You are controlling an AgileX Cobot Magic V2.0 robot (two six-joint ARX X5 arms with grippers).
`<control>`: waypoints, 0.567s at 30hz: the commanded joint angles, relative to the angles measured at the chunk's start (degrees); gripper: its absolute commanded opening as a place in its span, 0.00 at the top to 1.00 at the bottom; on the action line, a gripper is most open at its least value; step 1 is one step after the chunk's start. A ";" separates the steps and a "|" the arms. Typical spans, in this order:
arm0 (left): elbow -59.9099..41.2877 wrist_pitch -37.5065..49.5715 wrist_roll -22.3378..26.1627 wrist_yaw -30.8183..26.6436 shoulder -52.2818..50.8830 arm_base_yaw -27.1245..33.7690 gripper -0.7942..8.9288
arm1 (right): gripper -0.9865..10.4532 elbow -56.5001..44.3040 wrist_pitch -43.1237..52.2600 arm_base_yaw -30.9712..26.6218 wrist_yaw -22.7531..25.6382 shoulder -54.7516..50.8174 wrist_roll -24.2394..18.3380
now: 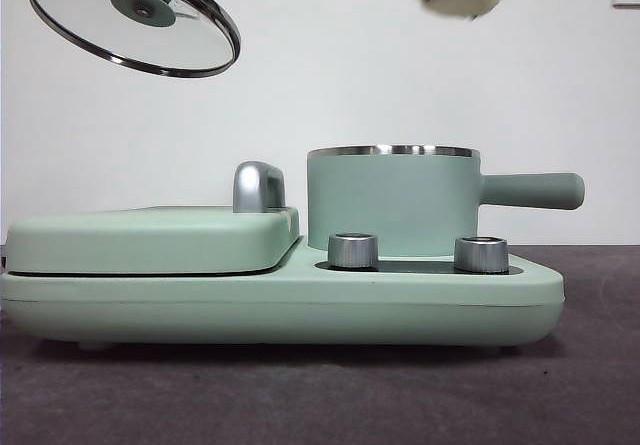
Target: Put the buns in a small steamer
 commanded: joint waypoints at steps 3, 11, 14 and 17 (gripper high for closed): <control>0.94 1.20 -0.26 -0.07 -0.11 -0.22 0.91 | 0.70 5.14 2.36 -2.36 -0.04 8.94 -5.01; 0.94 1.22 -0.26 -0.07 -0.11 -0.22 0.91 | 0.70 6.84 3.37 -5.05 -1.57 18.60 -6.32; 0.94 1.22 -0.26 -0.07 -0.11 -0.22 0.91 | 0.70 6.84 4.66 -5.31 -1.55 21.05 -7.39; 0.94 1.22 -0.26 -0.07 -0.11 -0.22 0.91 | 0.70 6.84 6.10 -5.40 -1.55 22.93 -7.45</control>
